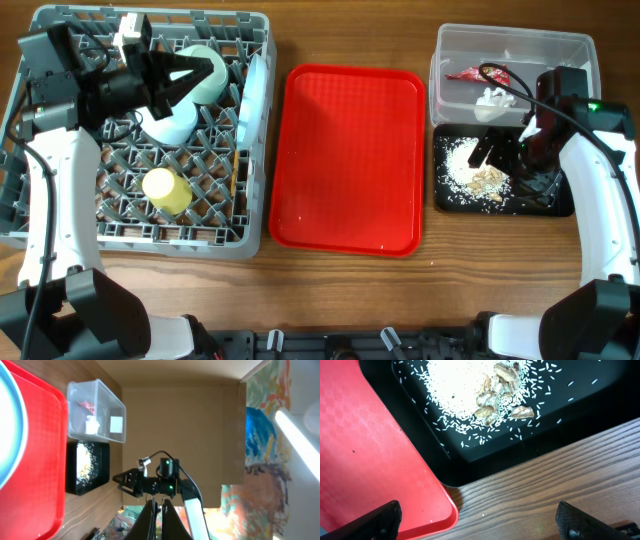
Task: Sort waste into correct bins and load items into the dishwasher rack
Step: 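Lower the plate upright into the rack's right side and release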
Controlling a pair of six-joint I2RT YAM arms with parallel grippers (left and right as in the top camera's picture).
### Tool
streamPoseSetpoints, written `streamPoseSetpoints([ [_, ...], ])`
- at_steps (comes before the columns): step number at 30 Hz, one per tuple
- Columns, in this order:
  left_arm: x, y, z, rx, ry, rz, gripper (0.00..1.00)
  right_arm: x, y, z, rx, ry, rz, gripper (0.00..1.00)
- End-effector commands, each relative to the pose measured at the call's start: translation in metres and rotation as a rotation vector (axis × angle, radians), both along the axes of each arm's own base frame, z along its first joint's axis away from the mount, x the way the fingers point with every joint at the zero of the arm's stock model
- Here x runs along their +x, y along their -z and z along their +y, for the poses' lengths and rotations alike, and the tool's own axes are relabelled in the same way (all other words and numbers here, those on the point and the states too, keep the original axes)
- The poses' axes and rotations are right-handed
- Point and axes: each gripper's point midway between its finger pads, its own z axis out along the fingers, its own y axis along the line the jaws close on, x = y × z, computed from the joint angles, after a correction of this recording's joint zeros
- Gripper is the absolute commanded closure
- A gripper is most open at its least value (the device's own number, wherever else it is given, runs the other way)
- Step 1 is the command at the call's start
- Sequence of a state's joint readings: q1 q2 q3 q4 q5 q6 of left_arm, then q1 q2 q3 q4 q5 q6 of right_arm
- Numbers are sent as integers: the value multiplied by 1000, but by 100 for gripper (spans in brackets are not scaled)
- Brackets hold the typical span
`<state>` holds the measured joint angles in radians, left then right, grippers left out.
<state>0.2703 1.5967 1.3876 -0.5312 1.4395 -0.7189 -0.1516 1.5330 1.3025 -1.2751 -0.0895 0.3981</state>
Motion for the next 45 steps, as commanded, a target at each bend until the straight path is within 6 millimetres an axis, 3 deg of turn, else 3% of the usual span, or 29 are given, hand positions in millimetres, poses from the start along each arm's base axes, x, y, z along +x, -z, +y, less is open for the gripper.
streamPoseSetpoints([
  [1, 1, -11, 4, 48, -35, -64, 39, 4, -10, 2, 8, -9, -39, 0],
  [2, 1, -11, 4, 49, -35, -67, 40, 4, -10, 2, 8, -9, -39, 0],
  [3, 1, -11, 4, 50, -35, -71, 77, 4, -10, 2, 8, -8, -39, 0],
  [4, 2, -12, 4, 52, -35, -78, 96, 4, -10, 2, 8, -9, -40, 0],
  [9, 2, -13, 5, 54, -35, -85, 96, 4, -10, 2, 9, -9, -39, 0],
  [10, 2, -12, 5, 54, -35, -85, 84, 4, -10, 2, 9, -9, -39, 0],
  [11, 2, -13, 5, 54, -35, -85, 85, 4, -10, 2, 9, -8, -39, 0],
  [12, 2, -12, 5, 54, -35, -84, 96, 4, -10, 2, 9, -8, -39, 0],
  [23, 5, -9, 6, 48, -61, -25, 96, 5, -10, 2, 8, -9, -41, 0],
  [28, 18, 2, 15, 121, -144, -18, 96, 6, -10, 1, 7, -10, -47, 0],
  [38, 20, -4, 9, 143, -123, -102, 94, 8, -11, 1, 6, -10, -54, 0],
  [39, 20, -4, 8, 152, -118, -120, 93, 8, -11, 1, 6, -10, -55, 0],
  [42, 20, -4, 6, 153, -114, -124, 76, 8, -11, 1, 6, -11, -55, 0],
  [44, 20, -4, 6, 164, -111, -146, 58, 8, -11, 1, 6, -10, -55, 0],
  [45, 20, -4, 6, 167, -110, -153, 58, 8, -11, 1, 6, -10, -54, 0],
])
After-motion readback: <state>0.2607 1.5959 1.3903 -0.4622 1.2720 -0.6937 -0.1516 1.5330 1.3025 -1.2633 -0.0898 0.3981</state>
